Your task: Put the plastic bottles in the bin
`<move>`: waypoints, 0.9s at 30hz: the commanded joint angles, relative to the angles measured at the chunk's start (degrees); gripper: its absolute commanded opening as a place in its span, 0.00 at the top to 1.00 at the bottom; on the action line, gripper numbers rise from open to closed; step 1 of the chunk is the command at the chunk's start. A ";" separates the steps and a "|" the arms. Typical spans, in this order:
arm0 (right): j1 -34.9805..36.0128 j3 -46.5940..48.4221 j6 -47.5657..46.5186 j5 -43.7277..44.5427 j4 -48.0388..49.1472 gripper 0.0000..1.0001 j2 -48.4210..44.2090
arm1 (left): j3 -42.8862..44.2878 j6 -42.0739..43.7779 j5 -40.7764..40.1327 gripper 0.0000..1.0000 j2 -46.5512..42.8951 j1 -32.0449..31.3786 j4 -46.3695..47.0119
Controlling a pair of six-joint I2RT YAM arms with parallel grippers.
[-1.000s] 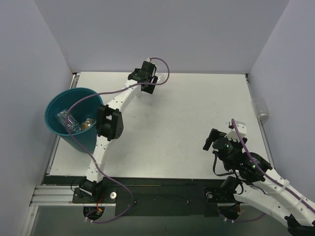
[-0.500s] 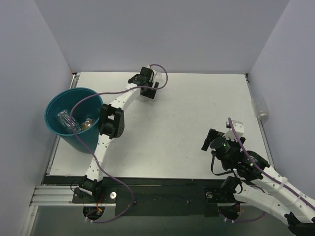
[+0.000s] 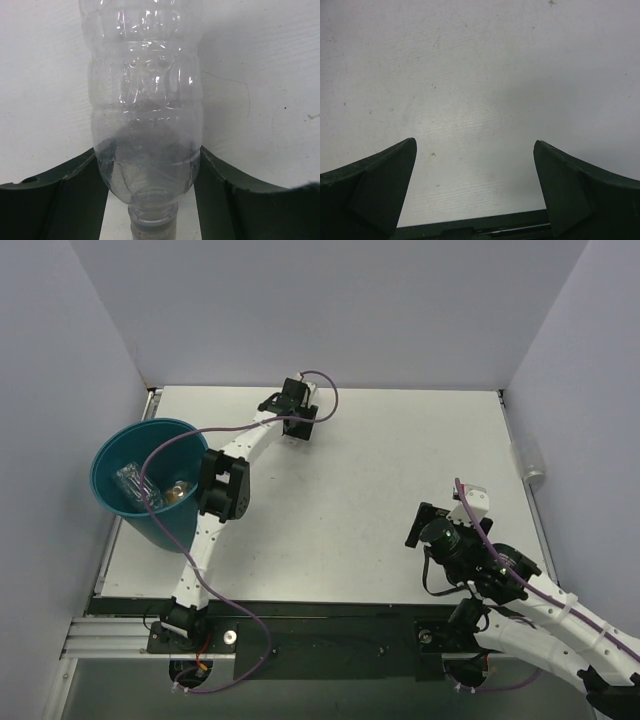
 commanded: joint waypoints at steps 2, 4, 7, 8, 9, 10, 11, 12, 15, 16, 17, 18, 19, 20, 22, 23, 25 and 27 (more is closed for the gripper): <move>0.94 0.69 0.63 2.12 0.85 0.04 1.27 | -3.99 -2.06 -3.49 1.00 -8.74 -2.04 -2.77; 0.94 0.34 0.45 2.03 1.29 0.04 1.71 | -6.19 -5.22 -4.81 1.00 -13.92 -4.05 -4.62; 1.20 0.52 0.54 2.21 1.46 0.04 2.50 | -15.56 -7.08 -9.63 1.00 -25.75 -8.19 -2.44; 1.29 0.52 0.54 2.21 1.55 0.04 2.41 | -17.08 -6.91 -14.09 1.00 -28.07 -10.55 -1.13; 1.38 0.43 0.36 2.30 1.81 0.04 2.33 | -19.88 -5.95 -15.96 1.00 -32.70 -11.53 -0.68; 1.47 0.34 0.27 2.47 1.82 0.04 2.24 | -20.86 -5.33 -18.85 1.00 -34.66 -13.11 -0.76; 1.47 0.17 0.10 2.56 1.82 0.04 2.06 | -22.18 -4.71 -20.88 1.00 -38.69 -13.56 -1.63; 1.55 -0.01 0.01 2.65 1.82 0.04 1.98 | -22.54 -4.53 -21.34 1.00 -42.55 -13.91 -2.69; 1.47 -0.36 -0.78 2.83 2.43 0.04 2.06 | -25.69 -4.18 -25.10 1.00 -50.72 -13.56 -4.72; 1.55 -0.45 -1.04 2.91 2.60 0.04 2.06 | -27.01 -3.74 -26.34 1.00 -55.64 -13.30 -4.37; 1.55 -0.54 -1.39 2.91 3.22 0.04 2.41 | -30.16 -3.13 -28.70 1.00 -57.95 -13.12 -3.41; 1.64 -0.63 -1.75 2.91 3.66 0.04 2.76 | -31.67 -3.12 -30.03 1.00 -62.67 -12.95 -3.05; 1.64 -0.71 -2.01 2.74 4.01 0.04 2.85 | -34.82 -2.78 -31.52 1.00 -65.24 -12.16 -2.53; 1.64 -0.89 -2.45 2.65 4.88 0.04 3.46 | -38.16 -3.03 -32.49 1.00 -69.18 -11.81 -2.26; 1.64 -0.98 -3.06 2.21 5.68 0.04 4.34 | -43.43 -2.86 -34.61 1.00 -75.43 -10.14 -1.65; 1.64 -0.98 -3.15 2.12 5.86 0.04 4.87 | -45.46 -2.95 -35.31 1.00 -77.20 -8.65 -1.55; 1.64 -0.89 -4.03 1.68 6.65 0.04 5.75 | -49.60 -3.91 -36.11 1.00 -81.43 -5.50 -2.78; 1.73 -0.80 -4.65 1.33 7.09 0.04 6.45 | -52.86 -5.58 -36.46 1.00 -85.55 -1.98 -4.27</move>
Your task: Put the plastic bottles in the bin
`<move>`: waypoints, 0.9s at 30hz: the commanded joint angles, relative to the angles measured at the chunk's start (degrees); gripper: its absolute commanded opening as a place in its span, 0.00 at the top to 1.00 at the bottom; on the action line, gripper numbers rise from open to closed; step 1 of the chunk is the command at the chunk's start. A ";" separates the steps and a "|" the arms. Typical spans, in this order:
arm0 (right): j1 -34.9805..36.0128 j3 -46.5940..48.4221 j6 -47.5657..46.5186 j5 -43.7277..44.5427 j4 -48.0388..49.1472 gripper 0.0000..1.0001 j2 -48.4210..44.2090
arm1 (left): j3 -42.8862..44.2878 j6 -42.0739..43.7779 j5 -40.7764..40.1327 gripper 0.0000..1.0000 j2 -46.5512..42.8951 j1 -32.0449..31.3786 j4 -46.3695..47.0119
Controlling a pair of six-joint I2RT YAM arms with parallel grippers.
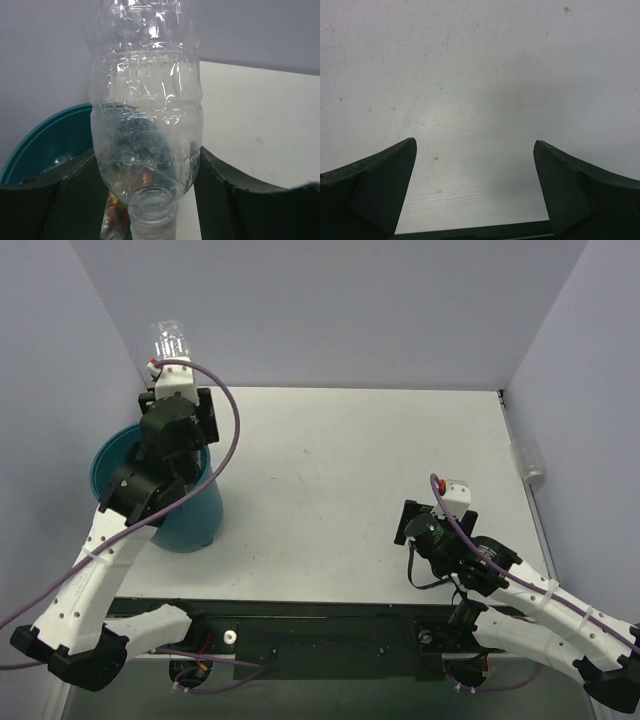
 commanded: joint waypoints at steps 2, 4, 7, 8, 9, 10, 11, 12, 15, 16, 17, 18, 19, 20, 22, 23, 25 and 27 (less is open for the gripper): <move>0.59 -0.10 -2.42 0.98 2.15 0.04 2.39 | -9.27 -2.09 -2.51 1.00 -4.87 6.96 -2.64; 0.59 0.25 -2.77 0.81 2.41 0.04 3.01 | -11.99 -3.49 -2.42 1.00 -6.02 7.76 -3.08; 0.59 0.60 -2.86 0.72 2.85 0.04 3.62 | -13.93 -5.34 -5.13 1.00 -6.47 8.02 -3.87; 0.59 0.69 -2.86 0.54 3.03 0.04 3.89 | -14.72 -6.13 -5.76 1.00 -6.64 8.02 -3.78; 0.59 0.69 -2.86 0.46 3.20 0.04 3.89 | -15.34 -6.39 -7.33 1.00 -6.73 8.20 -3.61; 0.51 0.51 -2.60 0.28 3.38 0.04 4.06 | -16.39 -6.31 -8.56 0.71 -6.82 8.37 -3.35; 0.51 0.51 -2.69 0.10 3.56 0.04 3.98 | -17.18 -5.96 -8.83 0.47 -7.00 8.81 -2.56; 0.59 0.43 -2.69 -0.07 3.64 0.04 4.06 | -17.62 -5.61 -8.14 0.15 -6.82 9.08 -2.38; 0.59 0.34 -2.69 0.28 3.29 0.04 3.98 | -17.19 -5.61 -6.73 0.14 -6.64 9.52 -3.61; 0.59 0.51 -2.77 0.63 2.86 0.04 3.72 | -16.84 -5.69 -6.12 0.13 -6.82 9.43 -3.95; 0.59 0.95 -2.86 0.80 2.59 0.04 3.63 | -16.58 -5.69 -5.94 0.13 -7.17 9.43 -4.13; 0.59 1.21 -2.86 1.33 1.98 0.04 3.45 | -16.05 -5.69 -5.68 0.13 -7.52 9.52 -3.96; 0.59 1.83 -3.12 1.51 1.63 0.04 3.10 | -15.87 -5.52 -5.50 0.13 -8.13 9.43 -3.70; 0.59 2.09 -3.04 2.29 0.93 0.04 2.92 | -15.70 -5.17 -4.89 0.12 -8.40 9.43 -3.69; 0.59 3.15 -3.48 3.52 -0.22 0.04 2.49 | -14.38 -5.17 -2.61 0.12 -9.10 9.43 -4.13; 0.59 3.85 -3.65 4.31 -1.09 0.04 2.31 | -13.33 -5.17 -1.55 0.12 -9.54 9.43 -4.31; 0.42 5.16 -3.65 5.37 -1.80 0.03 1.87 | -12.10 -5.25 1.87 0.11 -9.81 9.08 -5.01; -0.45 6.92 -3.91 6.69 -2.24 0.02 1.08 | -11.65 -5.17 5.91 0.11 -9.46 7.94 -4.93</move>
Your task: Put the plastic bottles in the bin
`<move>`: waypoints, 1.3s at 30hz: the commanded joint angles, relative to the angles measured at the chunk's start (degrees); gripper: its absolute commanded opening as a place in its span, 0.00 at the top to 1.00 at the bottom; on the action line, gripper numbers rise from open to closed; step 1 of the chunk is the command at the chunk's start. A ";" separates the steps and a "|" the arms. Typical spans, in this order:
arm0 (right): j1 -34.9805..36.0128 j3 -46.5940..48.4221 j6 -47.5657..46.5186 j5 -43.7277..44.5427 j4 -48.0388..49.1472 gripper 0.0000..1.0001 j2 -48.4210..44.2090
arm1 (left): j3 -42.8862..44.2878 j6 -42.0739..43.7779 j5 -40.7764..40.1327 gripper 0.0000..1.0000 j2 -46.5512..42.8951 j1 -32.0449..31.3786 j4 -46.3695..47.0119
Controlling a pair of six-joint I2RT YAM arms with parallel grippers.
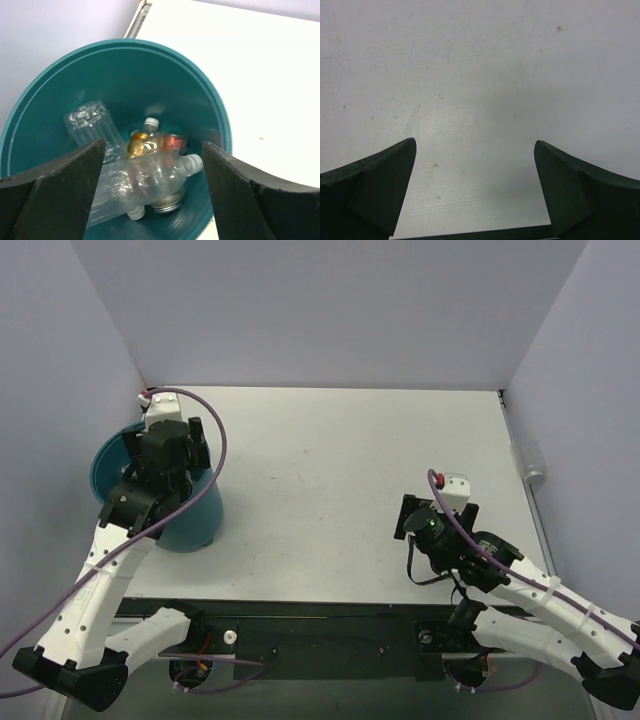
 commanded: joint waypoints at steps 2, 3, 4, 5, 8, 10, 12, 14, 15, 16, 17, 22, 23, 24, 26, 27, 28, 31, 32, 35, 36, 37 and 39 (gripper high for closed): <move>-3.06 5.92 -2.03 7.52 -2.79 0.01 -2.68 | 3.98 -0.69 10.24 0.11 -0.58 -4.02 1.26; -4.55 6.37 -2.65 8.23 -2.79 0.00 -3.04 | 3.89 -0.86 10.68 0.11 -0.06 -7.34 2.05; -8.14 6.37 -4.57 8.59 -1.83 0.00 -3.39 | 3.80 -1.04 9.82 0.10 0.90 -9.20 2.32; -10.17 6.37 -5.38 8.42 -1.30 0.00 -3.48 | 3.80 -0.95 9.03 0.10 1.52 -13.48 3.28; -21.77 6.63 -8.19 6.58 2.38 0.00 -2.52 | 5.29 0.01 5.24 0.10 5.73 -22.64 4.16; -28.63 7.60 -8.55 4.39 3.97 0.00 -0.85 | 5.91 -0.16 7.50 0.10 7.84 -25.03 4.95; -35.22 8.83 -8.81 1.23 5.99 0.00 1.43 | 6.00 -0.42 8.84 0.10 9.35 -27.05 5.57; -43.56 10.14 -9.25 -7.28 8.02 0.00 4.42 | 5.56 -0.25 9.28 0.10 10.40 -28.55 6.18; -48.81 11.19 -8.56 -14.54 8.98 0.00 7.13 | 4.95 -0.25 9.19 0.10 11.01 -28.90 6.27; -51.65 11.64 -8.11 -17.66 9.60 0.00 8.29 | 4.85 -0.86 9.54 0.09 11.28 -29.43 6.45; -55.68 12.60 -7.50 -20.47 10.73 0.00 11.08 | 4.51 -1.30 10.07 0.09 11.89 -29.70 6.54; -61.08 20.49 -8.46 -24.71 12.24 0.00 21.47 | 2.57 -2.88 12.79 0.09 13.65 -31.02 7.24; -61.69 21.56 -8.46 -25.59 11.81 0.00 24.44 | 2.22 -2.71 12.88 0.09 14.27 -31.10 7.15; -61.78 23.75 -8.37 -25.60 11.71 0.00 25.51 | 2.30 -2.62 12.62 0.09 14.79 -31.11 6.98; -62.22 27.09 -8.28 -24.46 11.54 0.00 28.94 | 2.83 -2.18 12.36 0.09 15.85 -31.19 6.28; -62.40 28.59 -8.81 -23.93 11.10 0.00 31.13 | 3.18 -1.83 12.71 0.09 16.38 -31.28 6.10; -62.57 31.13 -9.16 -23.58 10.75 0.00 32.63 | 3.18 -1.74 12.97 0.09 16.38 -31.37 5.92; -62.58 37.21 -11.18 -16.41 7.33 0.00 39.38 | 2.57 -1.57 14.99 0.09 15.95 -31.54 6.27; -62.58 39.22 -12.40 -15.07 7.06 0.00 40.46 | 2.39 -1.57 15.43 0.09 15.86 -31.63 6.45; -62.58 41.79 -16.00 -12.24 9.15 0.00 45.63 | 2.04 -1.48 16.40 0.09 15.59 -31.72 6.45; -62.75 42.83 -18.28 -13.72 9.95 0.00 46.96 | 1.61 -1.39 16.49 0.09 15.59 -31.72 6.54; -62.84 43.98 -19.09 -13.65 9.61 0.00 49.23 | 1.34 -0.87 16.49 0.09 15.50 -31.72 6.88; -62.93 47.84 -21.64 -10.58 7.15 0.00 53.28 | 0.64 -0.08 16.40 0.09 15.42 -31.72 7.33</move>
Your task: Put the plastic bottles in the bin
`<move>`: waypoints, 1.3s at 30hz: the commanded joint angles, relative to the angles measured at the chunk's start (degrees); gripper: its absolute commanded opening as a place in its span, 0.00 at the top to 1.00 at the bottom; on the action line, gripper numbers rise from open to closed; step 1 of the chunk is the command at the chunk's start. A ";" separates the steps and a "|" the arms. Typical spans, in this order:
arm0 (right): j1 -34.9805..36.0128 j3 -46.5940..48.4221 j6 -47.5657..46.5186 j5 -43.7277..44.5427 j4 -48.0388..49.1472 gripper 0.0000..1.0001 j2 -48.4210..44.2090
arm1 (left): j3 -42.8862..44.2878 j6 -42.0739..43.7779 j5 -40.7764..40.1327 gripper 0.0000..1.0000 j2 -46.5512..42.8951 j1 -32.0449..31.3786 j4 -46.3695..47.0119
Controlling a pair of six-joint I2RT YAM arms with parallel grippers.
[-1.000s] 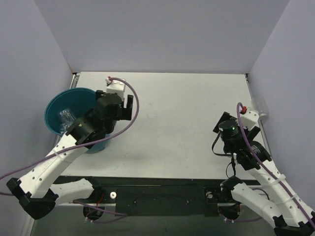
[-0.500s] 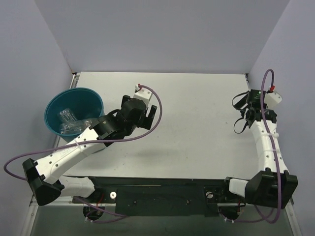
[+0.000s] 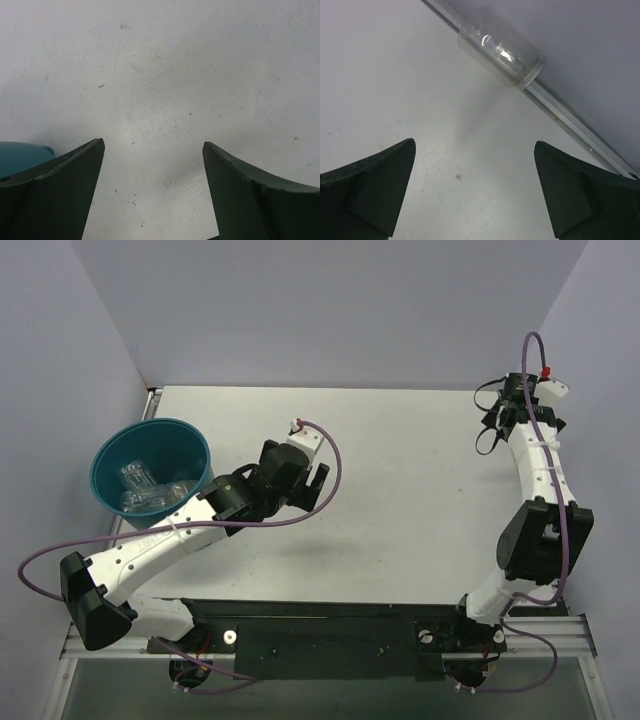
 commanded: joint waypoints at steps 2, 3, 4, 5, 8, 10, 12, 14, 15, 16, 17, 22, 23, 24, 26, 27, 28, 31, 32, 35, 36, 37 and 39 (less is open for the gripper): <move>-0.53 10.65 -9.08 10.33 -6.17 0.00 9.24 | -1.22 1.41 1.02 0.09 -1.19 -0.20 2.32; -0.53 11.99 -10.83 14.87 -8.80 0.00 11.43 | -1.14 1.59 1.01 0.09 -1.02 -0.20 2.23; -0.35 14.61 -11.63 17.01 -10.21 0.00 12.75 | -1.14 1.59 1.10 0.09 -1.02 -0.20 2.06; -0.26 15.77 -13.21 20.34 -12.23 0.00 15.12 | -1.22 1.68 1.10 0.09 -1.02 -0.20 2.06; -0.26 20.86 -15.41 25.19 -16.20 0.00 19.61 | -0.70 2.03 1.19 0.09 -0.93 -0.20 1.27; -0.44 22.28 -16.82 27.05 -17.08 0.00 22.43 | 0.09 2.29 0.93 0.09 -0.58 -0.20 0.57; -0.96 23.07 -18.92 27.05 -17.17 0.00 24.36 | 0.80 2.99 0.66 0.09 -0.32 -0.20 -0.13; -1.14 24.21 -20.59 26.26 -17.17 0.00 26.21 | 0.71 3.61 0.49 0.09 -0.05 -0.12 -0.32; -1.14 24.65 -21.13 25.91 -17.08 0.00 27.78 | 0.62 3.96 0.31 0.09 0.21 -0.11 -0.14; -1.14 25.96 -21.91 25.91 -17.08 0.00 28.67 | 0.62 4.05 0.22 0.09 0.39 -0.11 -0.14; -1.14 26.32 -22.27 25.91 -17.00 0.00 30.16 | 0.71 4.14 0.14 0.09 1.26 -0.11 -0.23; -1.58 30.27 -25.17 25.65 -16.47 0.00 35.78 | 3.25 2.65 -0.83 0.09 5.13 -0.20 -3.30; -1.76 30.89 -25.17 24.43 -16.38 0.00 36.49 | 3.43 2.30 -1.01 0.09 6.18 -0.20 -3.83; -1.93 31.85 -25.09 23.11 -16.38 0.00 37.54 | 3.96 2.12 -0.92 0.09 7.15 -0.20 -4.00; -2.02 32.83 -25.43 21.43 -16.12 0.00 39.21 | 5.71 2.03 -0.74 0.09 8.90 -0.20 -5.23; -2.19 33.09 -25.87 20.73 -15.86 0.00 39.83 | 6.68 1.86 -0.83 0.09 9.44 -0.29 -6.72; -2.28 33.53 -26.23 19.59 -15.59 0.00 41.40 | 8.34 1.85 -0.92 0.09 10.48 -0.38 -7.25; -2.72 35.90 -26.14 19.14 -16.12 0.00 43.70 | 10.55 1.85 -2.59 0.09 11.81 -0.47 -8.75; -2.90 36.17 -26.23 19.14 -15.77 0.00 44.40 | 11.34 1.85 -2.94 0.09 12.25 -0.55 -8.84; -3.77 37.48 -26.67 18.09 -15.59 0.00 45.29 | 12.75 1.85 -3.29 0.09 12.87 -0.55 -9.28; -4.21 37.66 -26.67 17.21 -15.59 0.00 45.37 | 13.01 1.85 -3.21 0.09 13.22 -0.55 -9.37; -4.83 38.01 -26.49 16.16 -15.59 0.00 45.64 | 13.45 1.85 -3.29 0.09 13.48 -0.55 -9.37; -5.79 38.98 -26.67 14.49 -15.76 0.00 46.08 | 14.33 1.94 -3.47 0.09 14.45 -0.55 -9.63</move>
